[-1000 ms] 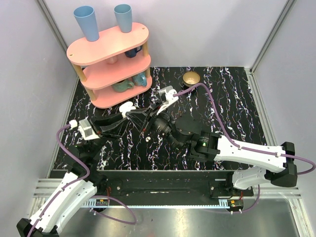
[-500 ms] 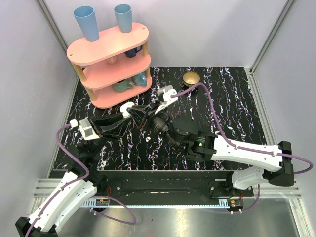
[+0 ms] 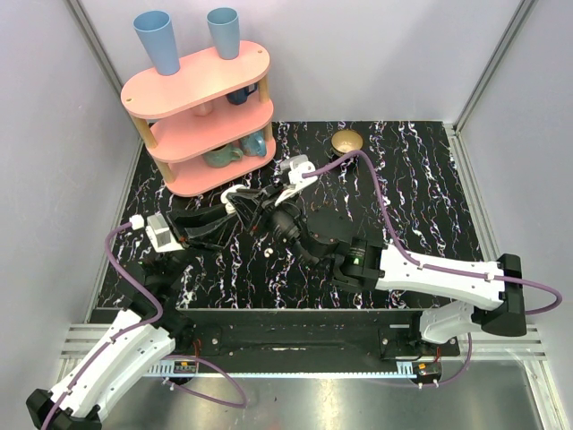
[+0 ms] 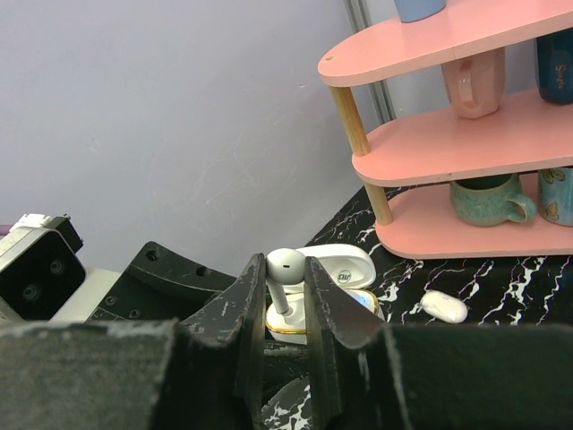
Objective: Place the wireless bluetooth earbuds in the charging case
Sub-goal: Insert the left earbud into the left side groove of the charging case.
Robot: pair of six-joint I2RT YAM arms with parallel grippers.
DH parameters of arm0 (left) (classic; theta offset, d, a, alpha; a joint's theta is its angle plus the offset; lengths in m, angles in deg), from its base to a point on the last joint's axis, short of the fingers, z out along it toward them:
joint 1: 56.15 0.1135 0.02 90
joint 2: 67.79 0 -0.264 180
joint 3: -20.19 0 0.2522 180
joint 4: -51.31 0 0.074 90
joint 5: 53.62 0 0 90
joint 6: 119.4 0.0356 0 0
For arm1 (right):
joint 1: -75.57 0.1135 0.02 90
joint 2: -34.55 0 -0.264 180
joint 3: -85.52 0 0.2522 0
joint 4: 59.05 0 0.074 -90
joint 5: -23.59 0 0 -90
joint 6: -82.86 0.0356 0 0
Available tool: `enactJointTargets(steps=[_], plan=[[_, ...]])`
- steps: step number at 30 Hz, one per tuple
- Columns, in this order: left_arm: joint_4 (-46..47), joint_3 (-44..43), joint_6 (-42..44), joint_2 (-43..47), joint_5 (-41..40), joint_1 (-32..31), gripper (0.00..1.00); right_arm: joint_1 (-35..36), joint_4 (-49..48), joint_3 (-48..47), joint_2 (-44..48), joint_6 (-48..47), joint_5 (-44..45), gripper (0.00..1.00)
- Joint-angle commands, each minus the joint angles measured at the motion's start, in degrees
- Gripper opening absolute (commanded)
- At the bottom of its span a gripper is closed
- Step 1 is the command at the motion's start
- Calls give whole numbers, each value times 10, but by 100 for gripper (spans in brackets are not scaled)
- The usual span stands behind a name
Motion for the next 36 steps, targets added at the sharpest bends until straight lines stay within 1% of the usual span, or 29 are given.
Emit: enactJointTargets(steps=[1, 17, 25, 36], plan=[[32, -27, 8, 0, -18, -4, 0, 4, -30, -27, -9, -10, 13, 7], [39, -25, 2, 8, -35, -12, 0, 4, -40, -9, -17, -1, 10, 6], [50, -27, -5, 8, -41, -13, 0, 4, -48, 8, -15, -16, 16, 6], [62, -27, -14, 6, -52, -14, 0, 4, -55, 29, -11, -24, -2, 6]])
